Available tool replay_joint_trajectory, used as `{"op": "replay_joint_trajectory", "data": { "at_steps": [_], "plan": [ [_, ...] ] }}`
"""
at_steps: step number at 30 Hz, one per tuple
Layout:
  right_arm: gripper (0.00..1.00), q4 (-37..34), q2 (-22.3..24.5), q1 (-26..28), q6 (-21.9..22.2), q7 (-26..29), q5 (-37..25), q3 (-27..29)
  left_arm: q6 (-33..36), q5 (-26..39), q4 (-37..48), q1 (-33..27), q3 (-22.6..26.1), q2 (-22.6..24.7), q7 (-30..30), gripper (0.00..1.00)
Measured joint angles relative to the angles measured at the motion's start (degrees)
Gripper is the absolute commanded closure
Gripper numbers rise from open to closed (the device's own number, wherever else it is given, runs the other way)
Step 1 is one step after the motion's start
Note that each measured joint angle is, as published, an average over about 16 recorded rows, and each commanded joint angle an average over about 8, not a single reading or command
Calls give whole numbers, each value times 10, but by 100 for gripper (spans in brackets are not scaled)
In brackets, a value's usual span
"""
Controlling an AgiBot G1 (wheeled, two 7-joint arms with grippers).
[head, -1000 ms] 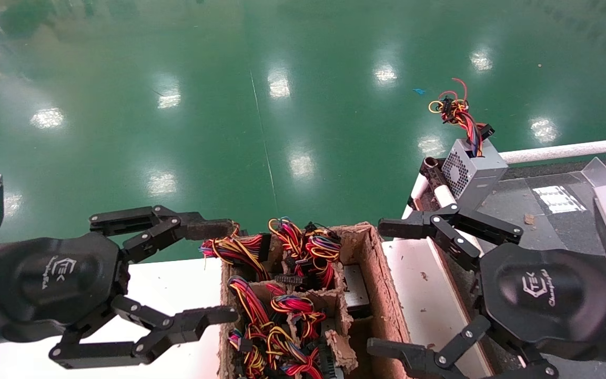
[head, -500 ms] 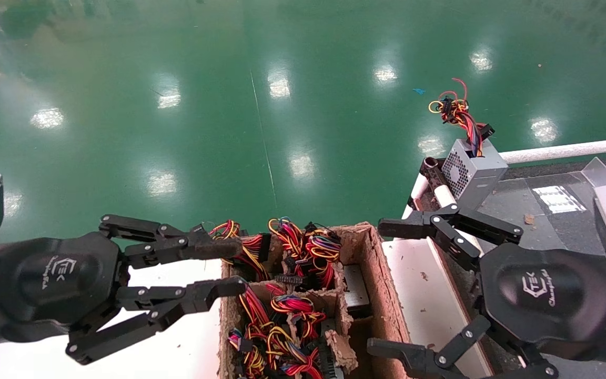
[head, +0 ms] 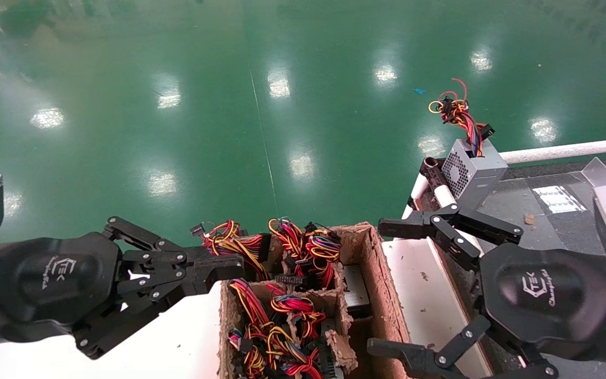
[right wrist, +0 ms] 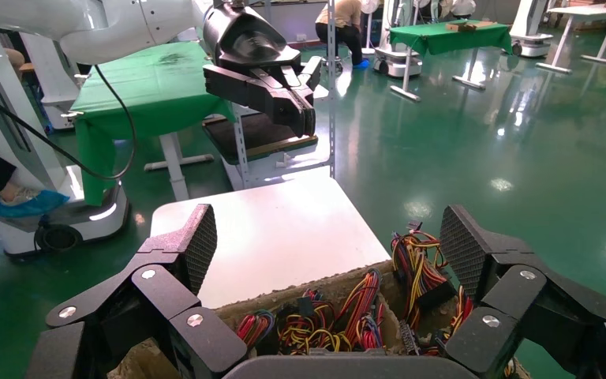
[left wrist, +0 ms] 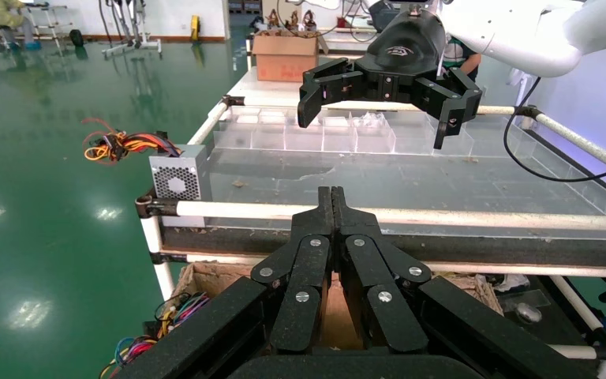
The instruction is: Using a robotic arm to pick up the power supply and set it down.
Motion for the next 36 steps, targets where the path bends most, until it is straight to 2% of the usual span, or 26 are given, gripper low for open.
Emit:
{"op": "replay_joint_trajectory", "data": {
  "at_steps": [3,13,14,21,22,29,36],
  "plan": [
    [0,-4,0,0,4,1,-5,-1,0,0,0,0,0,0,0,2],
    [0,-44,-9,16,33,17,-71,-30,0,0,0,0,0,0,0,0],
    [6,-51,-12,21,37,19,-82,-35,0,0,0,0,0,0,0,0],
    [94,-116,-57,63,60,18,-168,-78,0,0,0,0,0,0,0,0],
    [100,-127,-66,70,63,15,-180,-84,0,0,0,0,0,0,0,0],
    [100,-199,-128,115,83,-29,-251,-120,0,0,0,0,0,0,0,0],
    [100,-243,-176,142,111,-82,-295,-137,0,0,0,0,0,0,0,0]
  ]
}}
